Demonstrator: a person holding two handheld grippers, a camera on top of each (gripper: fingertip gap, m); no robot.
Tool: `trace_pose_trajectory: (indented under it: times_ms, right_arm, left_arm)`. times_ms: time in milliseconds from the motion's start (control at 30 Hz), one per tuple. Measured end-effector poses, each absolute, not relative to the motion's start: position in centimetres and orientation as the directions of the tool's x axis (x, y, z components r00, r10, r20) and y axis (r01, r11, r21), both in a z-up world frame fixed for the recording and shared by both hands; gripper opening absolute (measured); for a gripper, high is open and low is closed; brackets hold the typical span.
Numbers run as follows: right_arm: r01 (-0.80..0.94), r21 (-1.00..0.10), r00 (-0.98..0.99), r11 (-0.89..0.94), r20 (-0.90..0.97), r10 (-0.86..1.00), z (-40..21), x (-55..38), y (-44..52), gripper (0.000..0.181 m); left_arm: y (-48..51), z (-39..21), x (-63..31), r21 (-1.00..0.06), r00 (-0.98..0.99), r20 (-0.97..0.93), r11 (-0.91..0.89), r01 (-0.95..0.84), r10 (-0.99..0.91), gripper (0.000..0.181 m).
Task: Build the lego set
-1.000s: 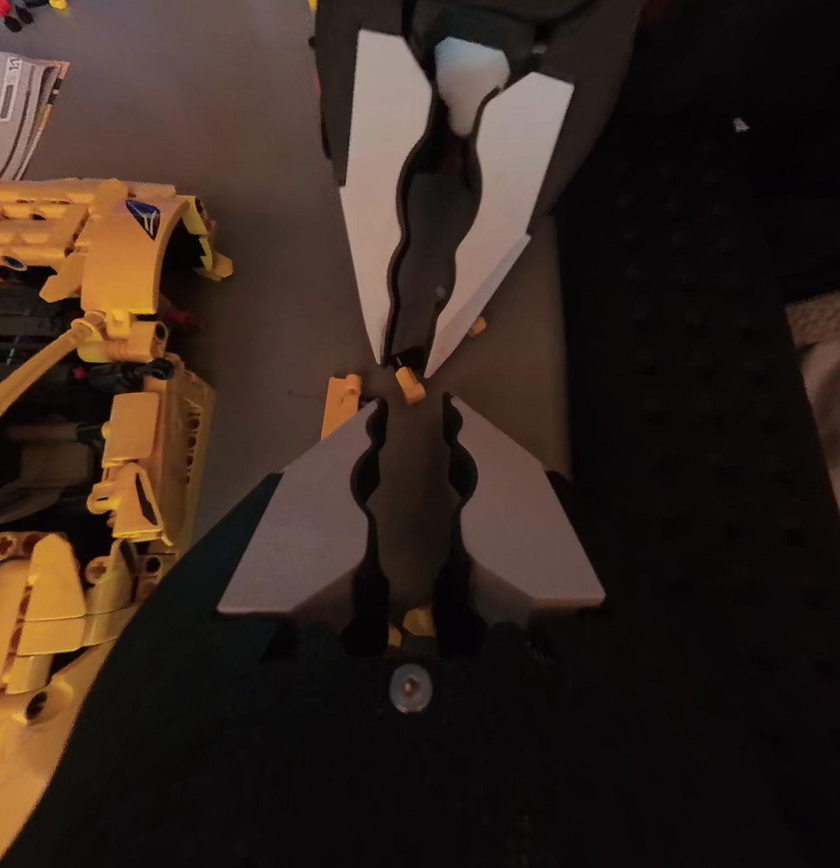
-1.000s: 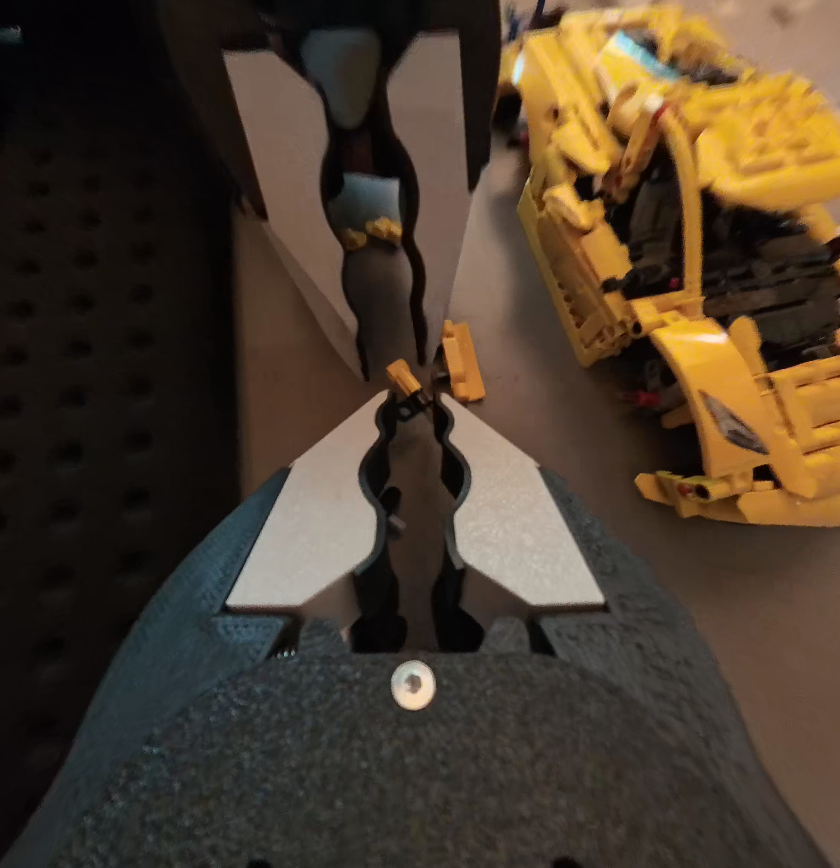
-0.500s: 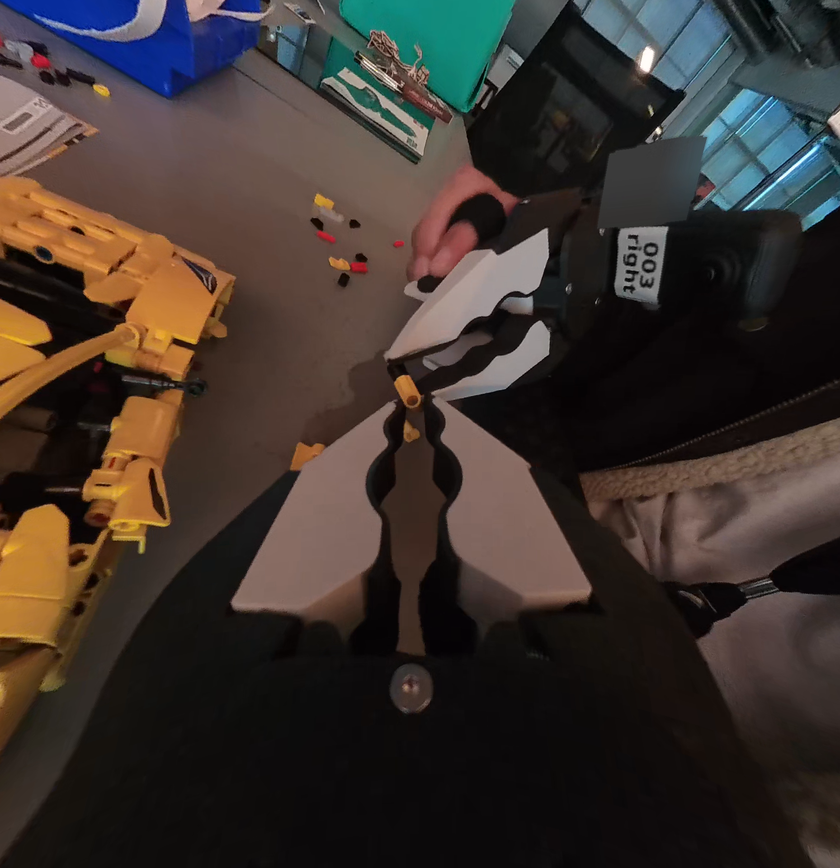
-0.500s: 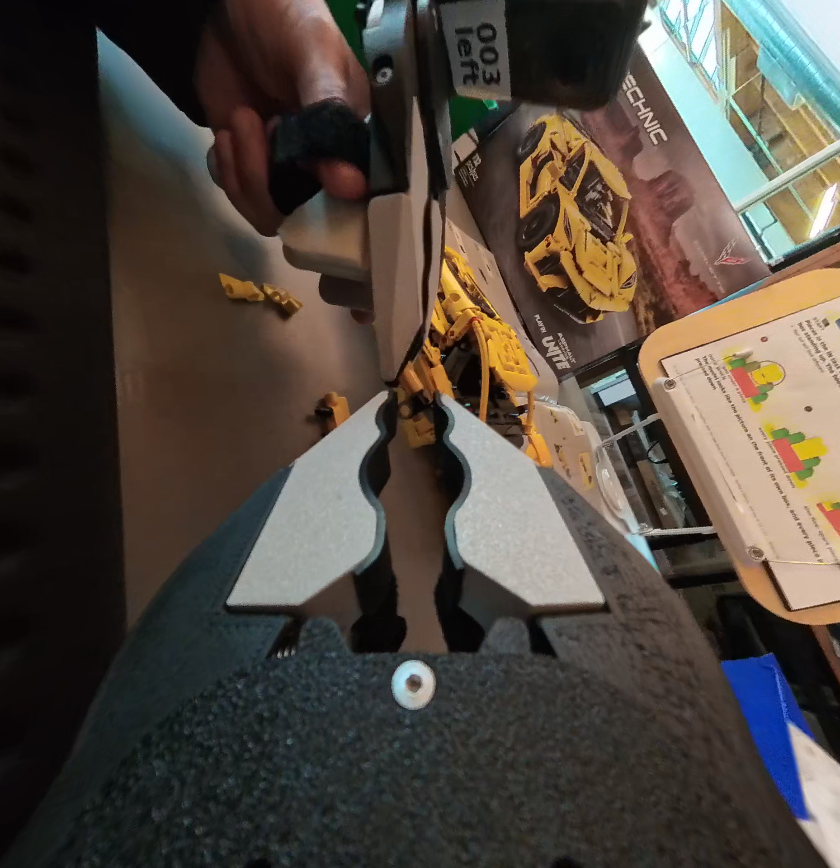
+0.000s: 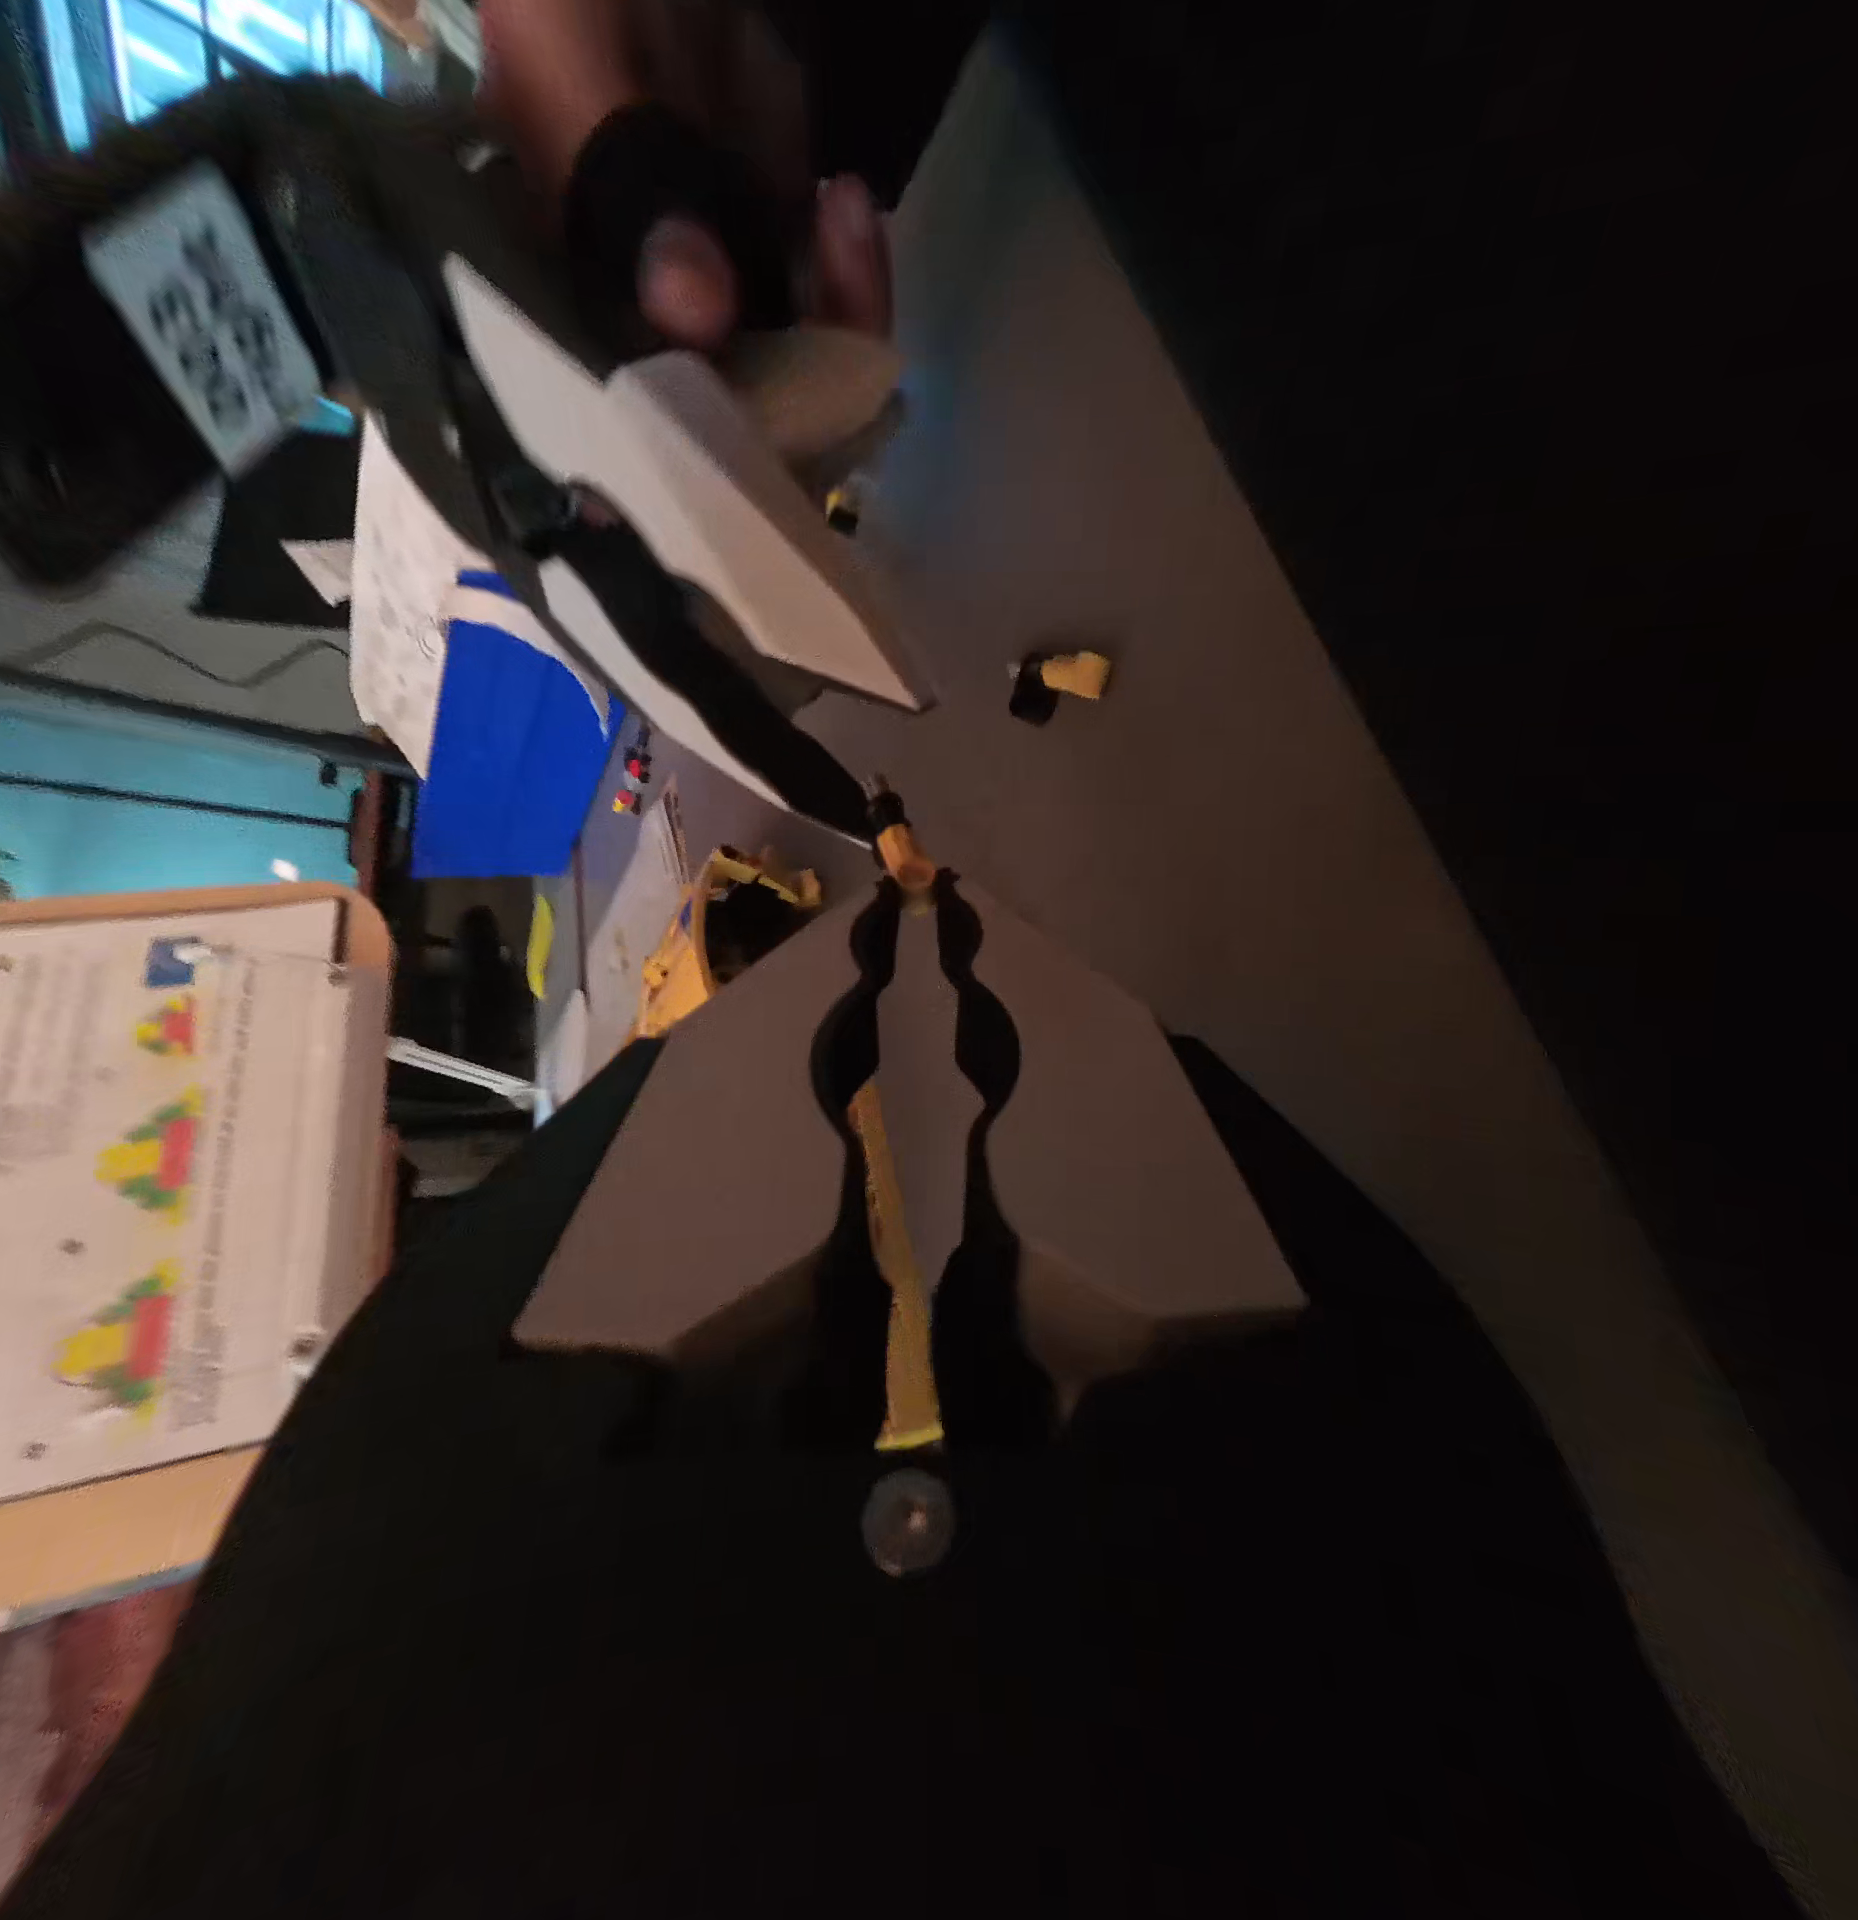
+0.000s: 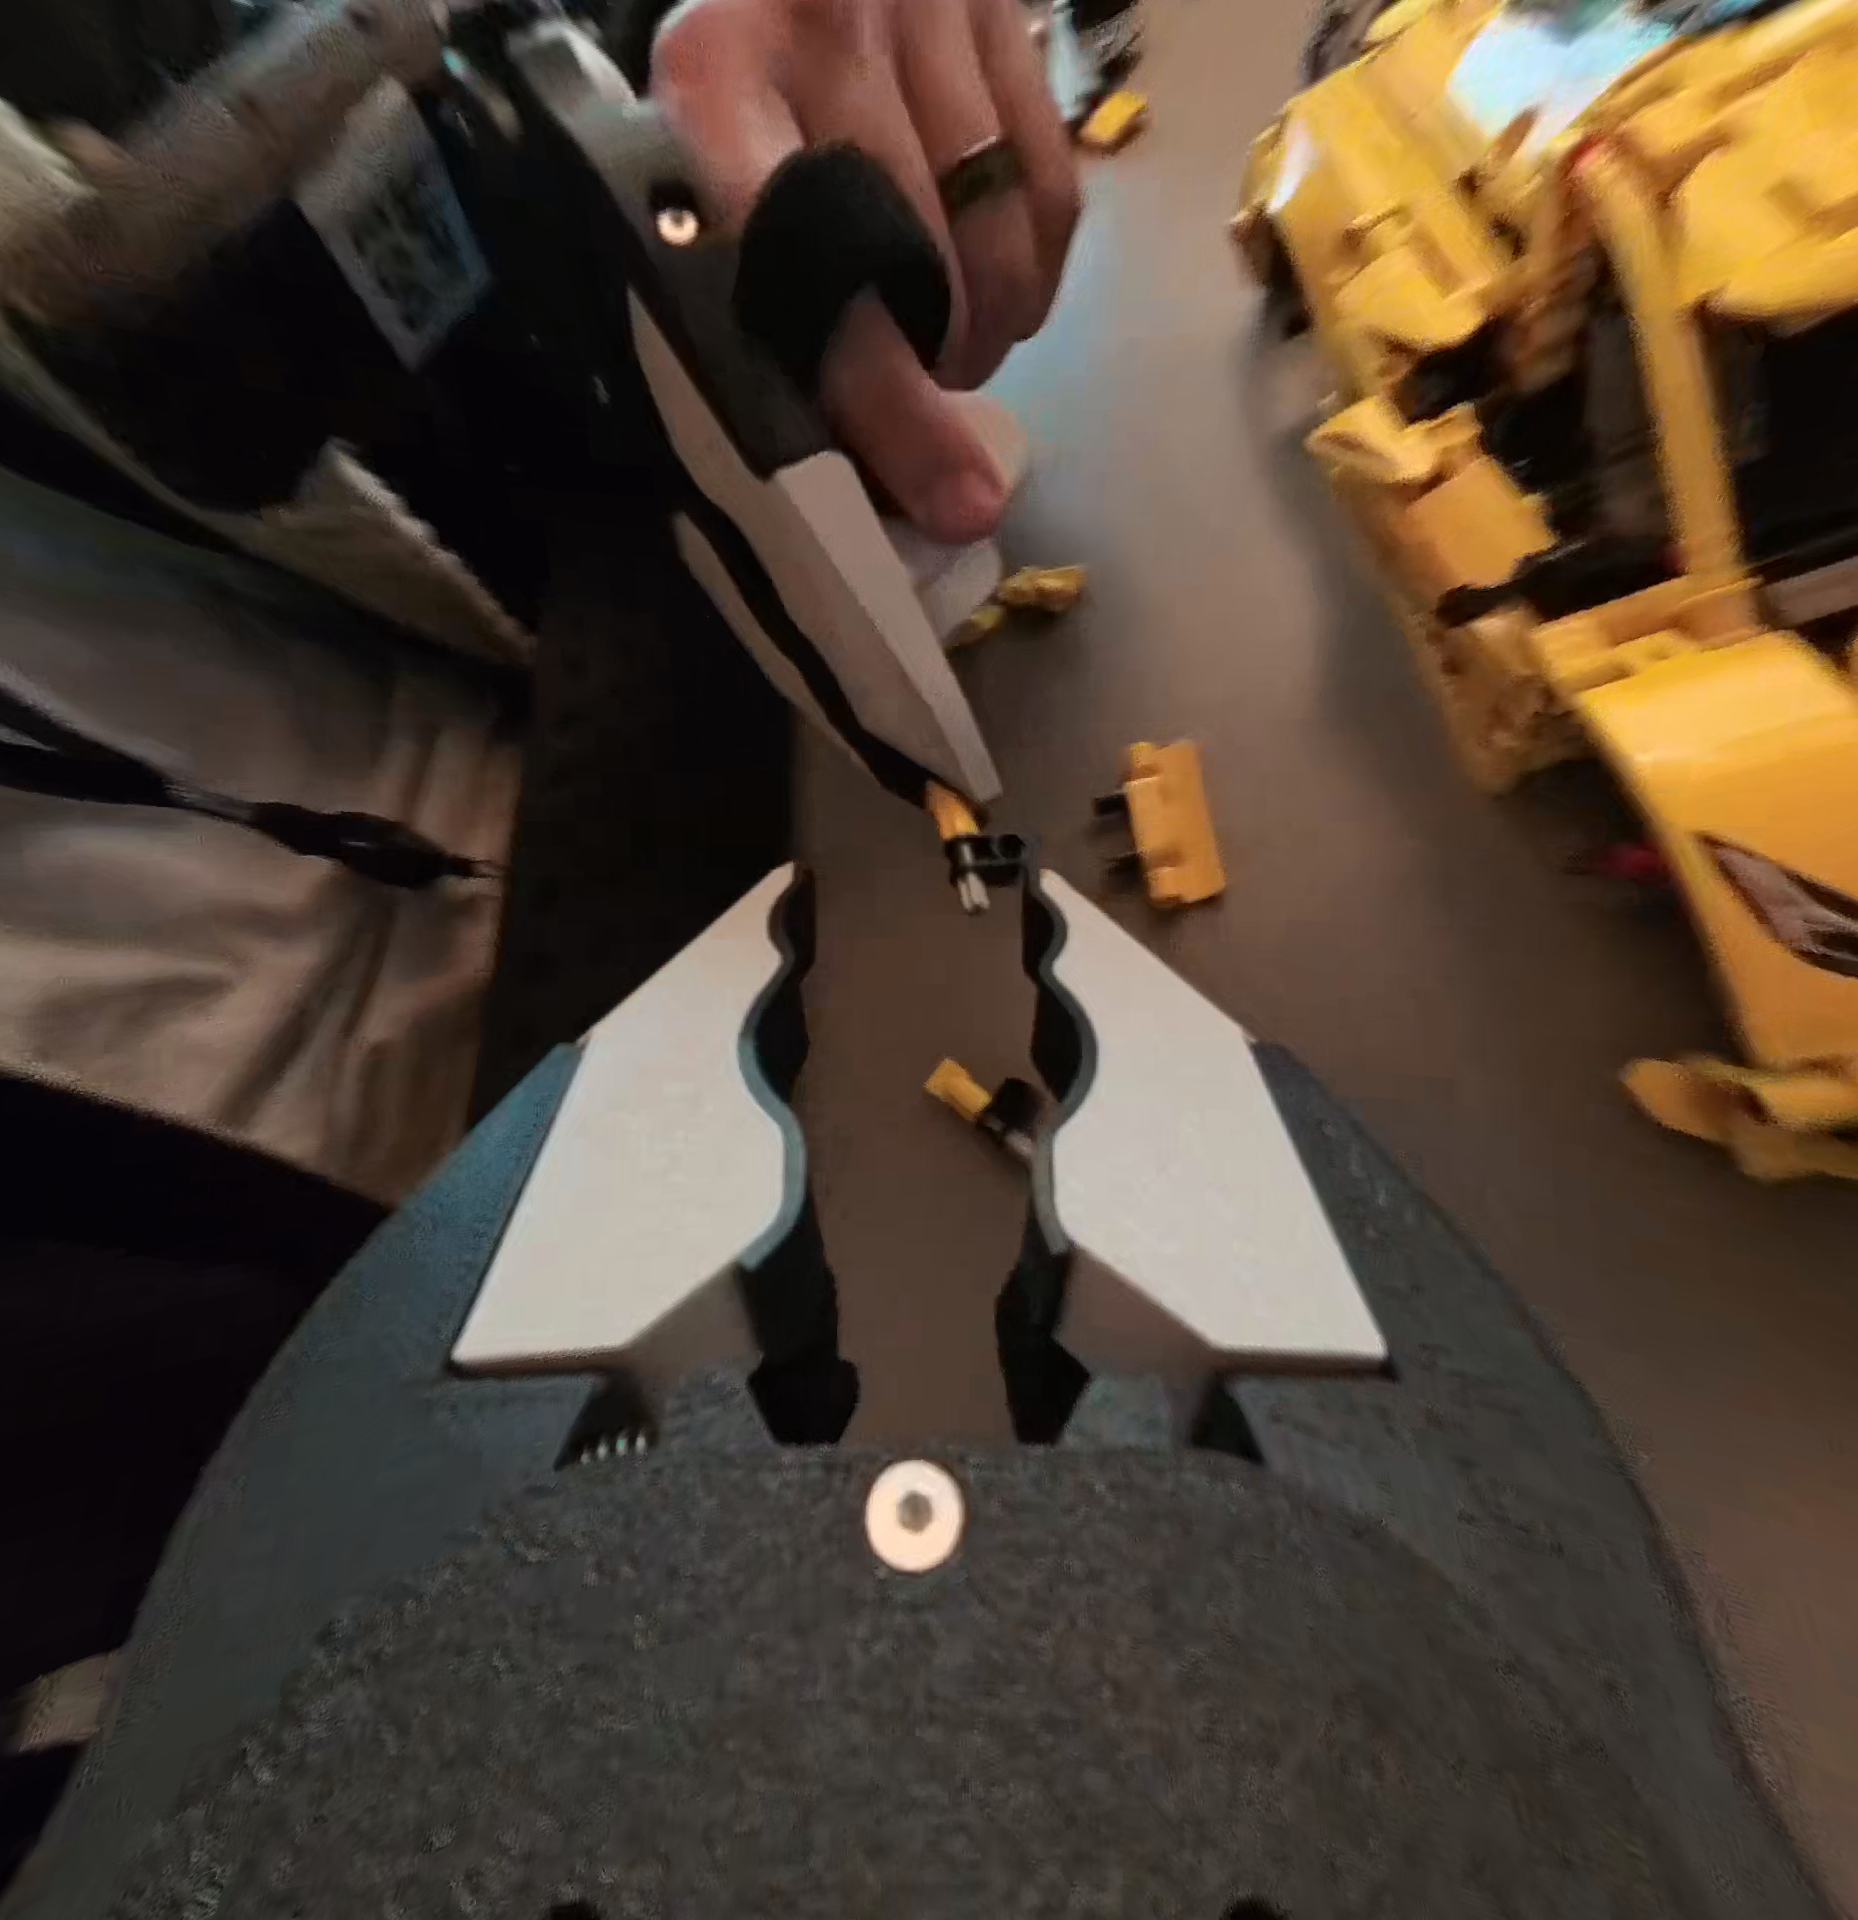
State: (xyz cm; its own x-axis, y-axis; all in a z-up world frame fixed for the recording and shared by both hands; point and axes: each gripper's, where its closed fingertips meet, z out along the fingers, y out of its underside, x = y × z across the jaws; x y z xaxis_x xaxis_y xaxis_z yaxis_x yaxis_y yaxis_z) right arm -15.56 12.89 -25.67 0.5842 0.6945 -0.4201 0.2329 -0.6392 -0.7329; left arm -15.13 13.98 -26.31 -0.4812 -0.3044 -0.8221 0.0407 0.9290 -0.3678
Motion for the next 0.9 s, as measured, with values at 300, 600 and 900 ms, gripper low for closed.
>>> trace_pose_trajectory:
  times_ms: [300, 600, 900]
  right_arm:
    - [0.316, -0.691, 0.600, -0.650, -0.385, 0.701, -27.3, -15.0, 13.6, 0.016]
    - [0.571, -0.643, 0.662, -0.510, -0.007, 0.750, -29.9, -13.2, 14.8, 0.016]
    - [0.572, -0.654, 0.664, -0.496, 0.013, 0.748, -30.2, -13.3, 15.1, 0.020]
  left_arm:
    - [14.2, -27.0, -14.6, -0.425, -0.483, -0.779, 0.903, -0.063, -0.400, 0.008]
    - [16.1, -28.6, -14.9, -0.778, -0.543, -0.083, 0.395, -0.489, -0.836, 0.035]
    - [15.4, -29.7, -14.1, -0.741, -0.550, -0.082, 0.420, -0.524, -0.831, 0.034]
